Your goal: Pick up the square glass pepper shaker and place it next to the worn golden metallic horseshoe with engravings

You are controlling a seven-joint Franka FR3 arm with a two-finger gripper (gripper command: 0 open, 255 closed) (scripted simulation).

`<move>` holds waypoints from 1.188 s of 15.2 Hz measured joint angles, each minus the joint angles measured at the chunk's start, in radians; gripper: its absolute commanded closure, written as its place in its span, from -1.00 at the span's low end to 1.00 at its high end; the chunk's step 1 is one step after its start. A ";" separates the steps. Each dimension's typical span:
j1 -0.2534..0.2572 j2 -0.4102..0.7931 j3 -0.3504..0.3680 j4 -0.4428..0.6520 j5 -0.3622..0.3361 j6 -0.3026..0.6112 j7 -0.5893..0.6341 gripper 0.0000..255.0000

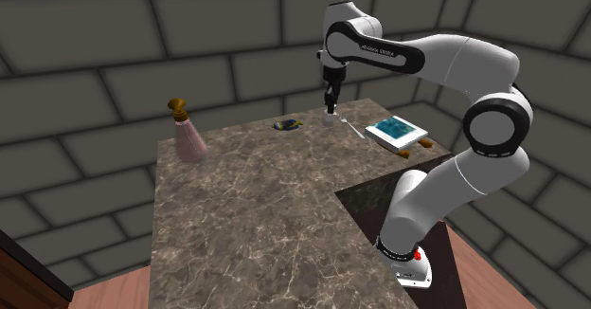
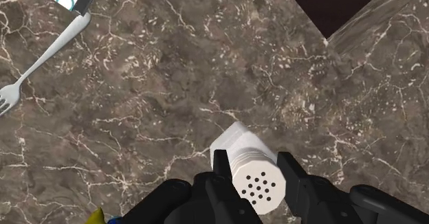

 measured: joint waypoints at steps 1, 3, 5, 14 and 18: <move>-0.007 -0.013 -0.013 -0.008 -0.010 -0.002 -0.018 1.00; -0.025 -0.056 -0.035 -0.026 -0.034 -0.020 -0.054 1.00; -0.041 -0.087 -0.061 -0.037 -0.058 -0.034 -0.092 1.00; -0.113 -0.210 -0.187 -0.064 -0.179 -0.086 -0.274 1.00; -0.127 -0.239 -0.215 -0.115 -0.206 -0.056 -0.295 1.00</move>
